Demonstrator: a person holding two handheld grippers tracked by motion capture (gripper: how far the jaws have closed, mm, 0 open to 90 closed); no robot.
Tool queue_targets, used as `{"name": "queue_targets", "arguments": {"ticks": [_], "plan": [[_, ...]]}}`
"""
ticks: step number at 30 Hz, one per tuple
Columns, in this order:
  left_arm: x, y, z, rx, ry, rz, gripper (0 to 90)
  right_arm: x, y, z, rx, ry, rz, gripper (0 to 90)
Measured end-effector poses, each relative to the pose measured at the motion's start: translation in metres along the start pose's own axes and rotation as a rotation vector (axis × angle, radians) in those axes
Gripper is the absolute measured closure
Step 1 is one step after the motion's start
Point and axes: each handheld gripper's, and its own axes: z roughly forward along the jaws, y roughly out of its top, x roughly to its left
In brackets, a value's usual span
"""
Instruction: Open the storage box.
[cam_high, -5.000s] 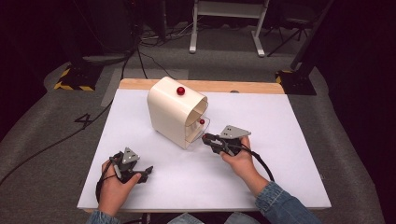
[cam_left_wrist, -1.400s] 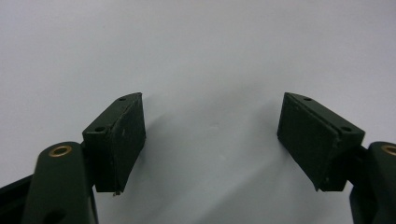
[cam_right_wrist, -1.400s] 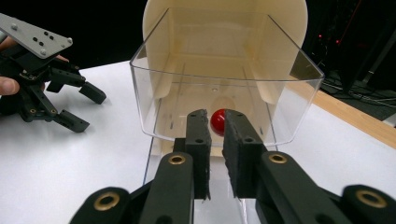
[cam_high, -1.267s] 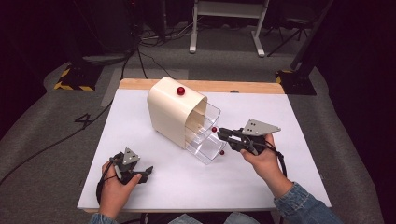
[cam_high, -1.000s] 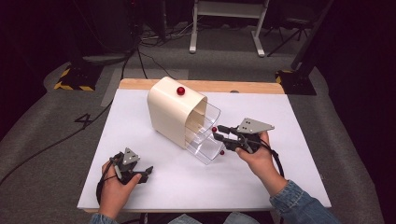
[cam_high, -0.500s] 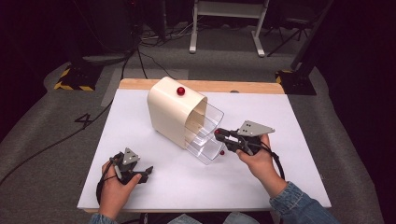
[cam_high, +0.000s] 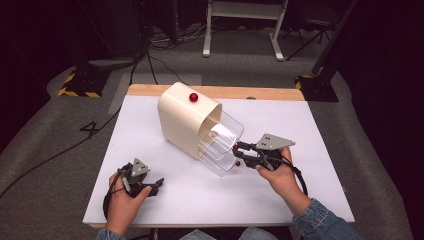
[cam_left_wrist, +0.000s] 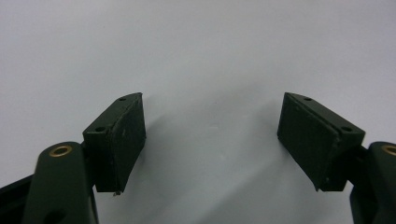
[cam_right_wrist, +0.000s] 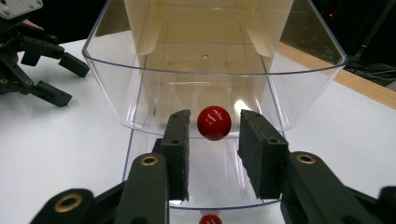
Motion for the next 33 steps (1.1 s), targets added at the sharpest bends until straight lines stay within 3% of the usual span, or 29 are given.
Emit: {"name": "queue_targets", "arguments": {"ticks": [8,15,22,23,30,33], "plan": [[0.000,0.000,0.000,0.001,-0.001,0.001,23.8,-0.002,0.000,-0.005,0.001,0.006,0.016,49.9],[0.000,0.000,0.000,0.000,-0.001,0.000,23.9,-0.012,-0.009,-0.033,0.029,-0.039,0.025,40.2],[0.001,0.000,0.000,0.000,-0.005,-0.006,23.8,-0.031,-0.029,-0.065,0.085,-0.093,0.105,37.4],[0.001,0.000,0.000,-0.001,-0.006,-0.008,23.7,-0.040,-0.039,-0.077,0.120,-0.096,0.116,34.3],[0.001,0.000,0.000,0.002,-0.009,-0.014,23.7,-0.056,-0.066,-0.105,0.194,-0.162,0.189,33.6],[0.001,0.001,0.000,0.006,-0.014,-0.013,23.6,-0.065,-0.086,-0.120,0.263,-0.197,0.219,31.4]]}}
